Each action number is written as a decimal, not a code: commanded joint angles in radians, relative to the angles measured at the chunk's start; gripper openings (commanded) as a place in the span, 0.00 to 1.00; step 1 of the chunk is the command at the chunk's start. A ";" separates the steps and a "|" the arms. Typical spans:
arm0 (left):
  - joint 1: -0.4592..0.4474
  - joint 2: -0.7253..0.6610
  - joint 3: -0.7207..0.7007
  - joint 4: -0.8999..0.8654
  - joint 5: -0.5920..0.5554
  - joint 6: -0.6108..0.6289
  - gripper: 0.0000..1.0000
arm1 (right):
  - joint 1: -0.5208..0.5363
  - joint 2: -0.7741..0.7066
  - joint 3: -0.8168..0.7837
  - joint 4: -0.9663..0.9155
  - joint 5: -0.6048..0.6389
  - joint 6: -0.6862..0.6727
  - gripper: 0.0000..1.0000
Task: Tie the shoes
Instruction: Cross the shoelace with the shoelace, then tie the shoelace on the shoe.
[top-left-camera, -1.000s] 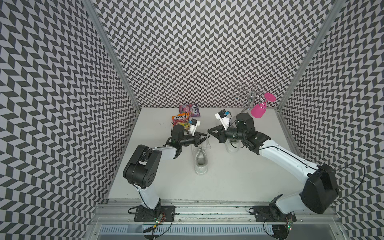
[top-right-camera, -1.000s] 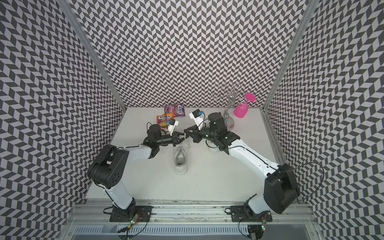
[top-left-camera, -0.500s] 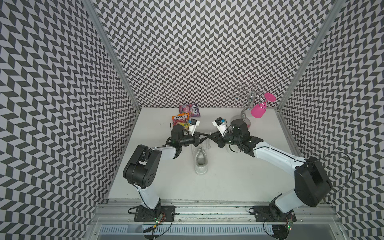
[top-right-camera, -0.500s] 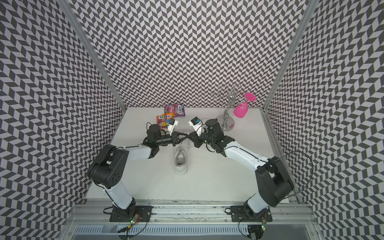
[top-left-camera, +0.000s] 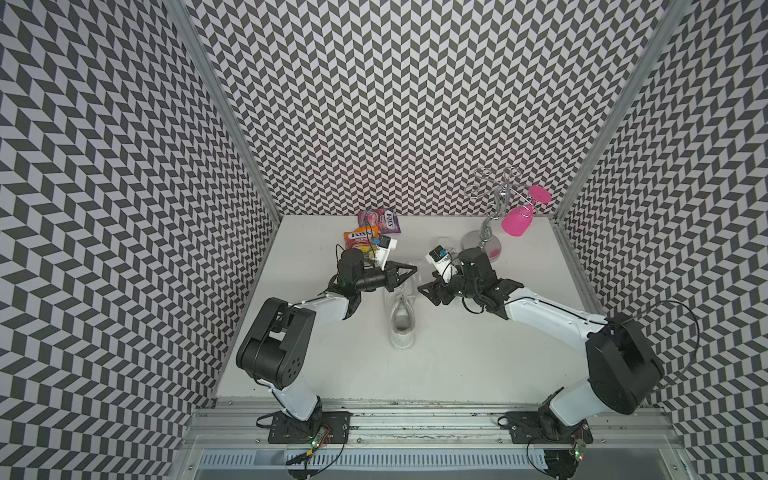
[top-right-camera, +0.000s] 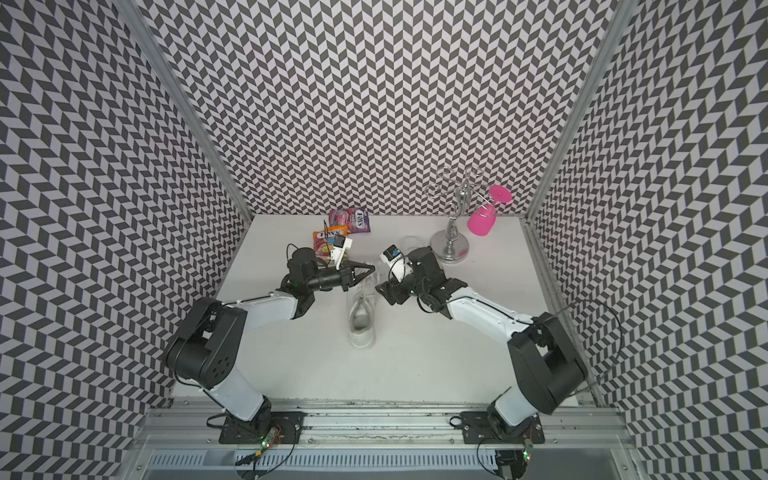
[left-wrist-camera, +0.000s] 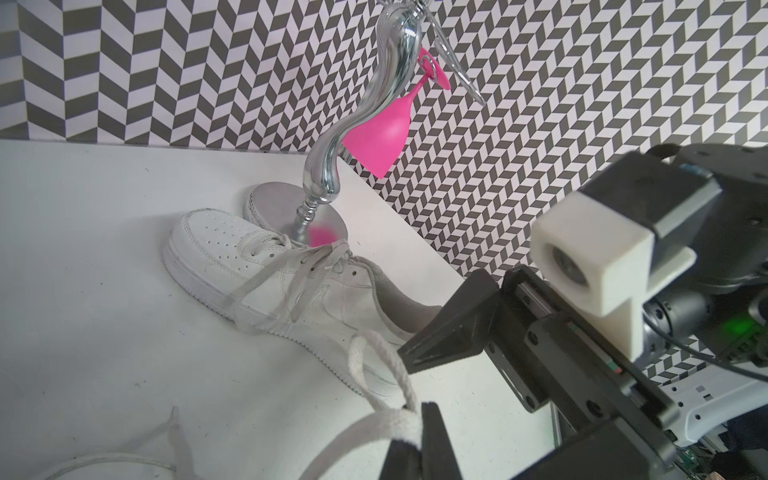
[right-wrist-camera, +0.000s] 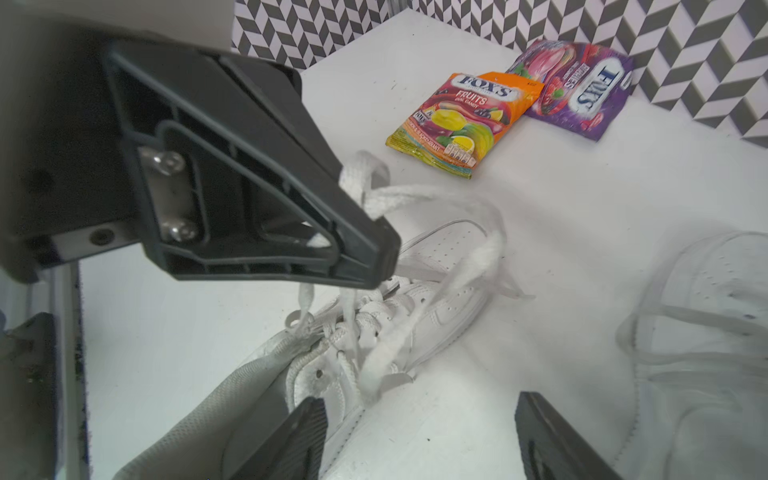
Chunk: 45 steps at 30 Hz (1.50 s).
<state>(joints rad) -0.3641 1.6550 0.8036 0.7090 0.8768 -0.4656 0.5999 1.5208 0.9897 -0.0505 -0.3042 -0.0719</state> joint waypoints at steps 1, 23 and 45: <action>0.008 -0.057 -0.030 -0.039 -0.039 0.019 0.02 | 0.005 -0.092 -0.040 0.022 0.026 -0.007 0.79; 0.082 -0.125 -0.143 -0.045 -0.150 -0.047 0.02 | 0.023 0.135 -0.205 0.479 -0.194 0.075 0.46; 0.093 -0.072 -0.131 0.040 -0.075 -0.094 0.05 | 0.026 0.295 -0.126 0.565 -0.239 0.089 0.41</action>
<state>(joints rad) -0.2798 1.5665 0.6678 0.6819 0.7650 -0.5346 0.6159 1.7962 0.8429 0.4374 -0.5121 0.0082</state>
